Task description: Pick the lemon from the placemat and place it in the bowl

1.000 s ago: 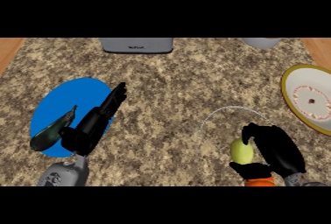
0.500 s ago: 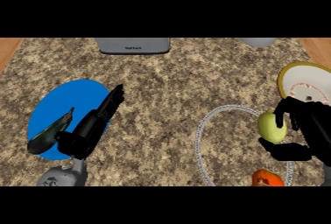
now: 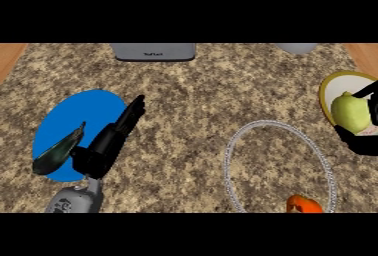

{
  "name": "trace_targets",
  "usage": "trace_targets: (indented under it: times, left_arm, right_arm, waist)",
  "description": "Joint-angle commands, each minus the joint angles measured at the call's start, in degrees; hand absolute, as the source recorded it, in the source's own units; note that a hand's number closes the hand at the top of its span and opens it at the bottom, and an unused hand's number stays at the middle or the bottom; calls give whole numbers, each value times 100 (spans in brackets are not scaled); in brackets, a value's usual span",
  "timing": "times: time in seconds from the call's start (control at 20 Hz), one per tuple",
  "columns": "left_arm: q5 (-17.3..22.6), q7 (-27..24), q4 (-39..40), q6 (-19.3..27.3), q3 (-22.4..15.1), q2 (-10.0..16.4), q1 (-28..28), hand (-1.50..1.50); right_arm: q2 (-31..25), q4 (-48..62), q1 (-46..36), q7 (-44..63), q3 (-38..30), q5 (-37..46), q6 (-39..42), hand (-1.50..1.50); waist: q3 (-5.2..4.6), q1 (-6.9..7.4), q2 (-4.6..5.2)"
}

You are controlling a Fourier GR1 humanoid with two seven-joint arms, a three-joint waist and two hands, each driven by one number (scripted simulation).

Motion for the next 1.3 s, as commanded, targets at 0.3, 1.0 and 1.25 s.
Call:
trace_targets:
  times: [0.3, 1.0, 1.25]
  left_arm:
    - [-35, 70, 47, -92, 59, -44, -210, 0]
    - [-105, -68, 83, -185, -37, -130, -76, 0]
    - [-191, -145, 66, -128, -125, -239, 5, 0]
  right_arm:
    - [-465, 2592, -1015, -1194, -596, 1014, -1417, 150]
    - [-967, 6392, -2288, -2436, -681, 688, -23, -150]
    - [-1326, 7434, -3057, -3369, -1110, 490, -279, -150]
  waist:
    - [6, 94, 31]
    - [13, 190, 63]
    - [19, 235, 82]
